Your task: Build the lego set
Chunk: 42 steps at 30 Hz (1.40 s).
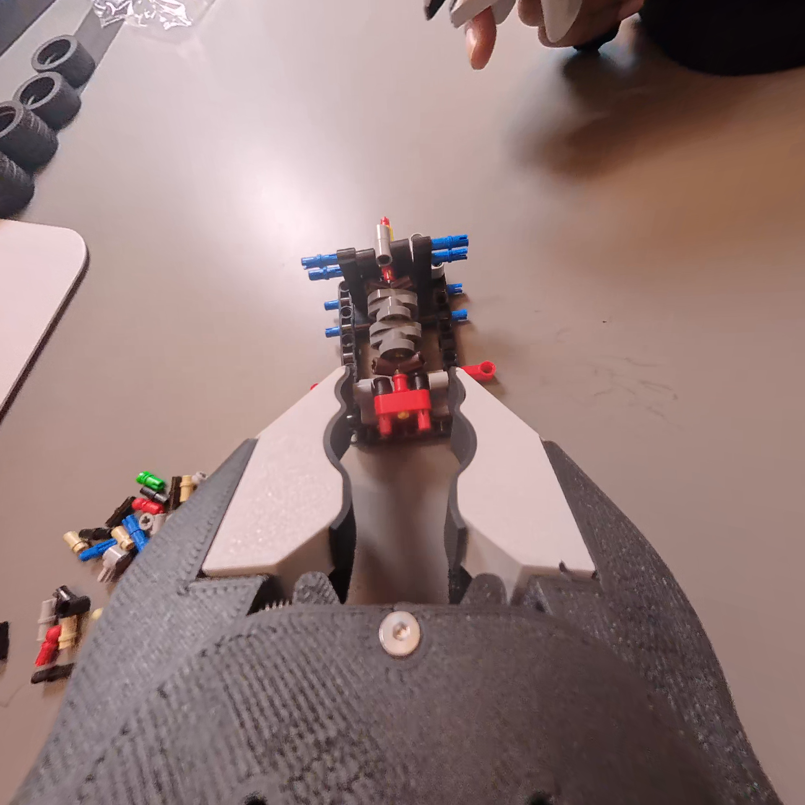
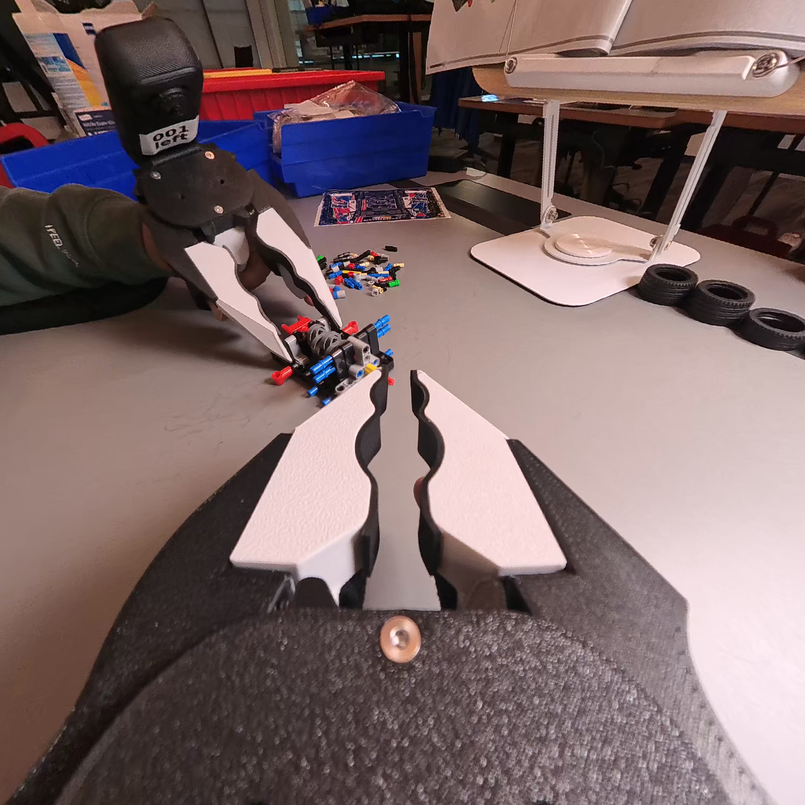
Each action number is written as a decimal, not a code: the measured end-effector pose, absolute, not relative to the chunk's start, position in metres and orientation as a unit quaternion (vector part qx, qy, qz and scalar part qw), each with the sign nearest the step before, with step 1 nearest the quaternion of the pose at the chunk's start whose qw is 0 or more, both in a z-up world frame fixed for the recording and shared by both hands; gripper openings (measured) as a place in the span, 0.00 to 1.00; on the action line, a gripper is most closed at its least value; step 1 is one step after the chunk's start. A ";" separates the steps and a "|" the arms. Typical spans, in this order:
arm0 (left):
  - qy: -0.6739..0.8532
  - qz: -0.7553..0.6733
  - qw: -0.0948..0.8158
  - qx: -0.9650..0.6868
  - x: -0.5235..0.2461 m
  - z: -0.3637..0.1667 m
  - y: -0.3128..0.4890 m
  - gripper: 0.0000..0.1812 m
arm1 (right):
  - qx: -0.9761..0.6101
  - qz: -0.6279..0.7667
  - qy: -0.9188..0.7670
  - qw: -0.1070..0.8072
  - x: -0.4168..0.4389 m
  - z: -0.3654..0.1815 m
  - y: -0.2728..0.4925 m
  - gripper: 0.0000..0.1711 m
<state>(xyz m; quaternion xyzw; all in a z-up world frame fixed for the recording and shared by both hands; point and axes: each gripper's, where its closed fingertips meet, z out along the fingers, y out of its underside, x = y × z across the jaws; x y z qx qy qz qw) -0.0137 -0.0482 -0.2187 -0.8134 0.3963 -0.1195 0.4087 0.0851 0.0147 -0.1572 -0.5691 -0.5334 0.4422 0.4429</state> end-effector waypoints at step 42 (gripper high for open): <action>0.334 -0.164 0.509 -0.776 -0.046 -0.172 -0.039 0.27 | -0.564 0.391 -0.555 0.470 0.087 -0.162 0.019 0.04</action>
